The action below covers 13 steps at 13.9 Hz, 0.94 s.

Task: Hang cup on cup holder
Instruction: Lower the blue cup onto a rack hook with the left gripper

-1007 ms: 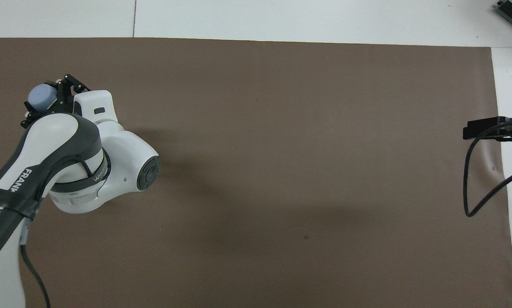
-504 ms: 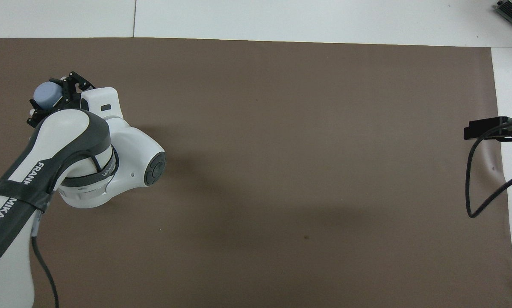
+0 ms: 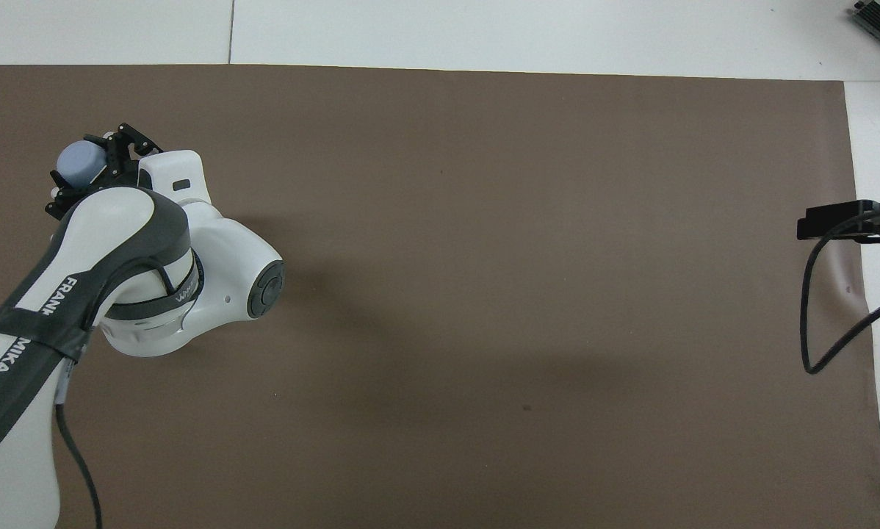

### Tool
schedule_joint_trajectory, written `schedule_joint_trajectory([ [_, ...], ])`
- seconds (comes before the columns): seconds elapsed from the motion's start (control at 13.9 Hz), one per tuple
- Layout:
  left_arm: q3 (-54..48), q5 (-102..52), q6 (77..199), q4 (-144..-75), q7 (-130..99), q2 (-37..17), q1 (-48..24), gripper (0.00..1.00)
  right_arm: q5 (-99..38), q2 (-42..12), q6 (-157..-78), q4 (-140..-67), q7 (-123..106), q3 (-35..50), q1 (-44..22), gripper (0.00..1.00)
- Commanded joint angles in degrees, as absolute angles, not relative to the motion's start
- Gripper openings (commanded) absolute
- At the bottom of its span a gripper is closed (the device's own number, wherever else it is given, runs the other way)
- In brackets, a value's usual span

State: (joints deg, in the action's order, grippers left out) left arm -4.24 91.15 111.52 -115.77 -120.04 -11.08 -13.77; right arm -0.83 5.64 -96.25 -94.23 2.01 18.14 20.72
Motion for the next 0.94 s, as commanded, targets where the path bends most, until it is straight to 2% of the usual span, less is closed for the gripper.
schedule_joint_trajectory([
  [0.0, -4.3, 92.5, 110.7, -115.1, -120.8, -11.7, -13.5, 1.00, -2.3, 6.2, -95.0, -94.0, 0.9, 18.4, 21.4, 1.00],
  [0.14, -4.3, 92.5, 110.7, -114.2, -120.5, -11.7, -13.4, 1.00, -2.3, 6.2, -94.9, -94.0, 0.8, 18.4, 21.4, 1.00],
  [0.36, -4.6, 89.8, 113.5, -109.1, -115.6, -11.6, -13.0, 1.00, -2.3, 6.2, -95.0, -94.0, 0.9, 18.3, 21.4, 1.00],
  [0.65, -4.3, 72.2, 120.0, -104.9, -106.5, -10.5, -10.1, 1.00, -2.3, 6.2, -94.9, -94.0, 0.8, 18.3, 21.4, 1.00],
  [0.86, -4.3, 60.3, 123.0, -104.7, -100.4, -9.8, -8.6, 1.00, -2.3, 6.2, -94.9, -94.0, 0.8, 18.4, 21.4, 1.00],
])
